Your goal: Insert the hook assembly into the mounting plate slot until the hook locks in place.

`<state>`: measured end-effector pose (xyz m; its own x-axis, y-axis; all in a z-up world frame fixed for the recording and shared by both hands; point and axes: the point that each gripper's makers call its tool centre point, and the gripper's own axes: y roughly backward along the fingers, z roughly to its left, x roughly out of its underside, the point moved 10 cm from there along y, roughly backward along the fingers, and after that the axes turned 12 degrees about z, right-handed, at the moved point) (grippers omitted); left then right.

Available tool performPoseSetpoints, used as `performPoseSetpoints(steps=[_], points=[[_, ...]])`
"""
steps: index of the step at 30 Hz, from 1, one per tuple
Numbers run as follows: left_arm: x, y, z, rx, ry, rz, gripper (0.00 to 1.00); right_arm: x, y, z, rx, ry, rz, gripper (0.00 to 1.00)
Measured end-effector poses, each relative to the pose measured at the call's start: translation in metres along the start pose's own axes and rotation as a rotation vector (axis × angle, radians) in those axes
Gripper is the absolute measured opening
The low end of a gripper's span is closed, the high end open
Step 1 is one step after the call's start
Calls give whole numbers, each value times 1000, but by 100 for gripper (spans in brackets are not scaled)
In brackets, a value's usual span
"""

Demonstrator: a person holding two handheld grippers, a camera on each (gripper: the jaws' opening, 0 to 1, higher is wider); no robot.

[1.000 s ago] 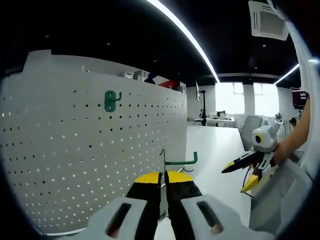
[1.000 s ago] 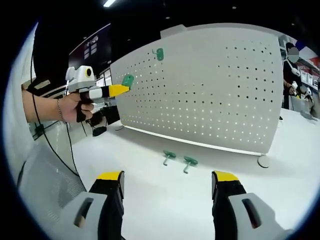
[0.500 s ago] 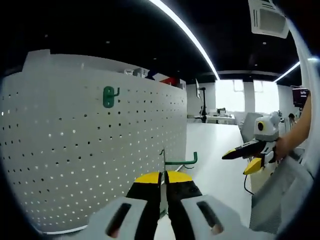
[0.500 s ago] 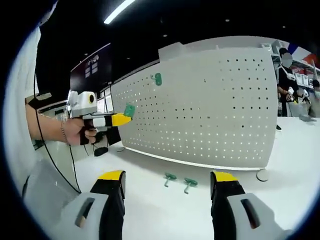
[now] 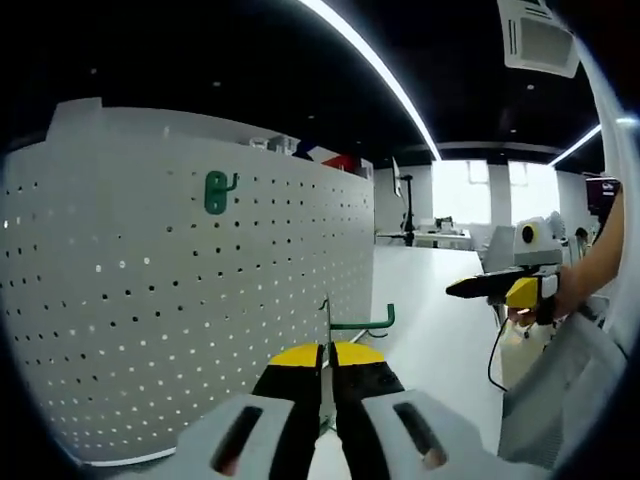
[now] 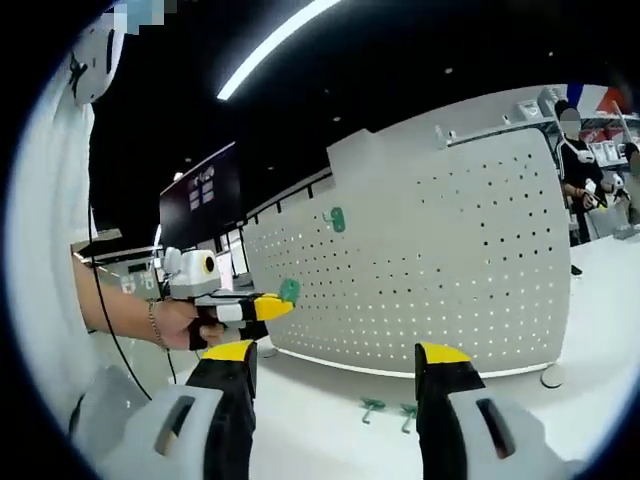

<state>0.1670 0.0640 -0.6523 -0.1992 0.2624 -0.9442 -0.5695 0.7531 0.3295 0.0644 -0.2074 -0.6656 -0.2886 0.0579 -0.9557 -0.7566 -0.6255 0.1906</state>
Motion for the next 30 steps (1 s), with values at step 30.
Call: performPoseSetpoints(steps=[30], points=[[-1,0,-6,-8,-17,4,3,-15,-66,25,-134,-48,-20,62]])
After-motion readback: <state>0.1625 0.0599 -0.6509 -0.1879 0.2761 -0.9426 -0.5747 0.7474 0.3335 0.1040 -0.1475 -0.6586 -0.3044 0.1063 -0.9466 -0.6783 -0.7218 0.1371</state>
